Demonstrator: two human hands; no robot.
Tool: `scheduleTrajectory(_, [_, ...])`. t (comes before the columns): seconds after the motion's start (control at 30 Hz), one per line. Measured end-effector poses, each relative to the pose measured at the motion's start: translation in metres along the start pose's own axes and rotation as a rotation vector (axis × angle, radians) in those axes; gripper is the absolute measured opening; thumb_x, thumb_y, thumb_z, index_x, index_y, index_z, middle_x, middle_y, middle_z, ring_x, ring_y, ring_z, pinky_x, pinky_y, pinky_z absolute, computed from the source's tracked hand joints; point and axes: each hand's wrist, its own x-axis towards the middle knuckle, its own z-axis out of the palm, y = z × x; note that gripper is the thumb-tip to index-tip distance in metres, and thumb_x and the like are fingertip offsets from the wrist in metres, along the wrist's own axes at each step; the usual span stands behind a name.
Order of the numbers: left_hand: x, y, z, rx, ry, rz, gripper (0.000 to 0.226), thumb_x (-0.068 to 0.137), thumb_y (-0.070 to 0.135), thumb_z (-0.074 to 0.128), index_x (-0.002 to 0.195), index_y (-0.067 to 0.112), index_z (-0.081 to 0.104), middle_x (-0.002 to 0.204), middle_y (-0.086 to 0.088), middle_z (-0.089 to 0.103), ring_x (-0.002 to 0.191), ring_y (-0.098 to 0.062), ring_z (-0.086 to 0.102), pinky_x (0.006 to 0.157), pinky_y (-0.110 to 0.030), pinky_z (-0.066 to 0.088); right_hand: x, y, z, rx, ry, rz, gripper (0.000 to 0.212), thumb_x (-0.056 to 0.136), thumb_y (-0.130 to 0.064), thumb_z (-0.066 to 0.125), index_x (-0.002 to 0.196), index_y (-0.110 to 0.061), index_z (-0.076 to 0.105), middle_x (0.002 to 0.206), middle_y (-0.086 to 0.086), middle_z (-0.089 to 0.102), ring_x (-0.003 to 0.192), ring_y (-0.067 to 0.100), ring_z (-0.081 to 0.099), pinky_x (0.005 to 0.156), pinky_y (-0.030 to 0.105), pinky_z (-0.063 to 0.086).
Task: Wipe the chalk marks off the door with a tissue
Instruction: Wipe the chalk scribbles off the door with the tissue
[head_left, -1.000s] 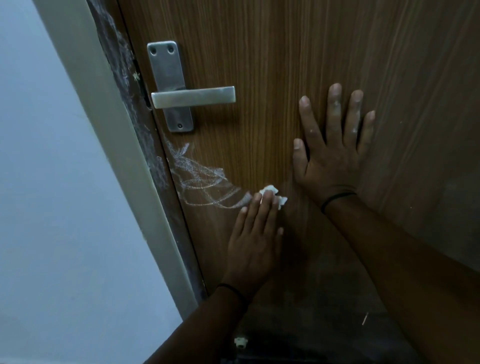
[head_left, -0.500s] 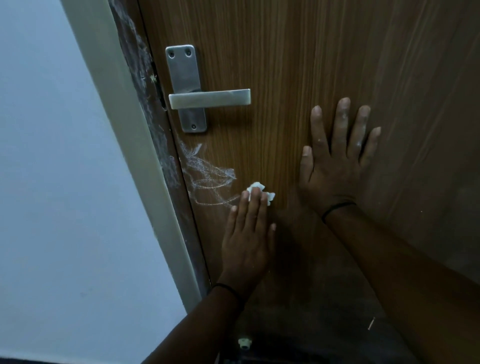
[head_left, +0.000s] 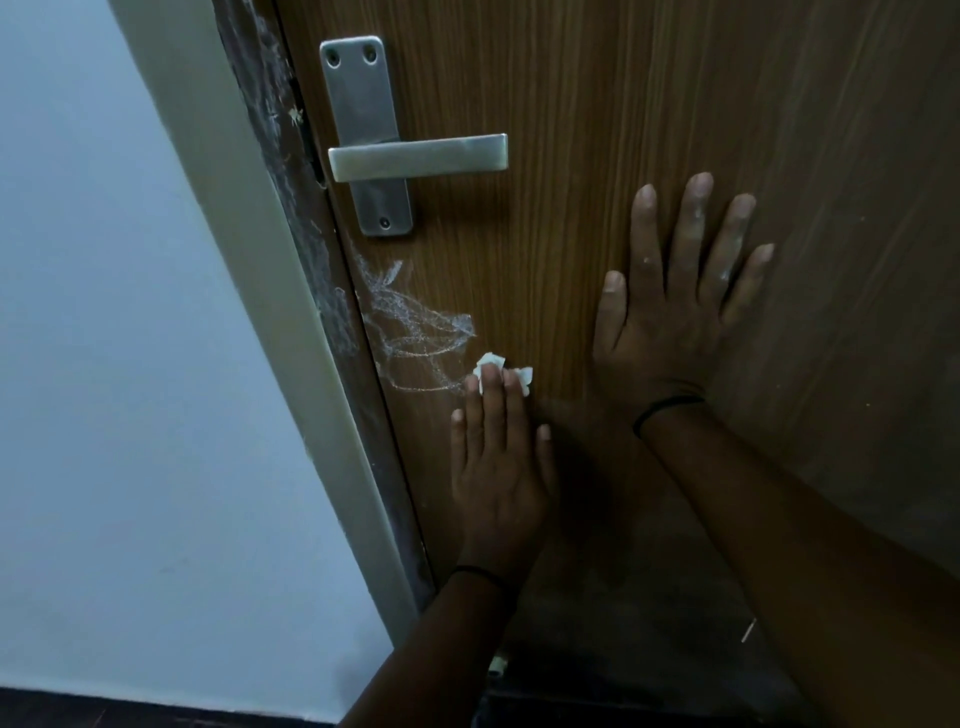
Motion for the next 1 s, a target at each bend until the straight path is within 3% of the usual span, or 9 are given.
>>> scheduleTrajectory(0.13, [0.011, -0.002, -0.001, -0.002, 0.028, 0.025, 0.062, 0.105, 0.038, 0.03, 0.158, 0.012, 0.01, 0.166, -0.009, 0.006, 0.154, -0.025, 0.006, 0.124, -0.04, 0.004, -0.001, -0.024, -0.003, 0.041, -0.004, 0.105, 0.063, 0.101, -0.04, 0.033, 0.158, -0.02, 0.014, 0.164, 0.013, 0.016, 0.15, 0.042, 0.012, 0.119, 0.061, 0.01])
scheduleTrajectory(0.3, [-0.012, -0.026, 0.0, 0.058, -0.01, -0.015, 0.067, 0.102, 0.033, 0.044, 0.158, 0.013, 0.011, 0.166, -0.01, 0.009, 0.154, -0.024, 0.005, 0.124, -0.036, -0.001, -0.004, -0.025, -0.001, 0.025, -0.013, 0.096, 0.063, 0.102, -0.041, 0.033, 0.157, -0.017, 0.016, 0.164, 0.013, 0.018, 0.149, 0.044, 0.013, 0.119, 0.061, 0.012])
scheduleTrajectory(0.5, [-0.004, -0.011, 0.002, 0.005, 0.014, -0.08, 0.063, 0.105, 0.04, 0.03, 0.158, 0.014, 0.011, 0.167, -0.007, 0.005, 0.154, -0.023, 0.004, 0.124, -0.037, 0.0, -0.005, -0.023, 0.006, -0.017, 0.016, 0.065, 0.064, 0.102, -0.043, 0.031, 0.158, -0.018, 0.013, 0.164, 0.012, 0.017, 0.149, 0.043, 0.014, 0.119, 0.061, 0.012])
scheduleTrajectory(0.7, [-0.034, -0.025, 0.009, -0.006, -0.067, -0.11, 0.064, 0.104, 0.04, 0.033, 0.158, 0.014, 0.01, 0.166, -0.006, 0.003, 0.154, -0.022, 0.001, 0.124, -0.043, 0.01, -0.006, -0.021, 0.007, -0.024, 0.017, 0.069, 0.064, 0.102, -0.044, 0.03, 0.158, -0.019, 0.012, 0.164, 0.012, 0.018, 0.149, 0.044, 0.014, 0.119, 0.061, 0.012])
scheduleTrajectory(0.9, [0.014, -0.047, -0.012, -0.05, 0.123, -0.358, 0.063, 0.105, 0.042, 0.023, 0.158, 0.01, 0.01, 0.166, -0.009, 0.005, 0.154, -0.02, 0.0, 0.124, -0.039, 0.003, -0.006, -0.021, 0.008, -0.011, 0.034, 0.055, 0.062, 0.102, -0.042, 0.031, 0.157, -0.016, 0.017, 0.163, 0.014, 0.021, 0.148, 0.045, 0.015, 0.119, 0.062, 0.012])
scheduleTrajectory(1.0, [-0.002, -0.026, -0.008, -0.072, 0.02, -0.149, 0.063, 0.105, 0.042, 0.028, 0.158, 0.012, 0.013, 0.166, -0.008, 0.006, 0.154, -0.022, 0.001, 0.124, -0.042, 0.007, -0.009, -0.021, 0.008, -0.015, 0.013, 0.064, 0.064, 0.102, -0.044, 0.029, 0.158, -0.018, 0.012, 0.164, 0.012, 0.016, 0.149, 0.044, 0.013, 0.119, 0.061, 0.011])
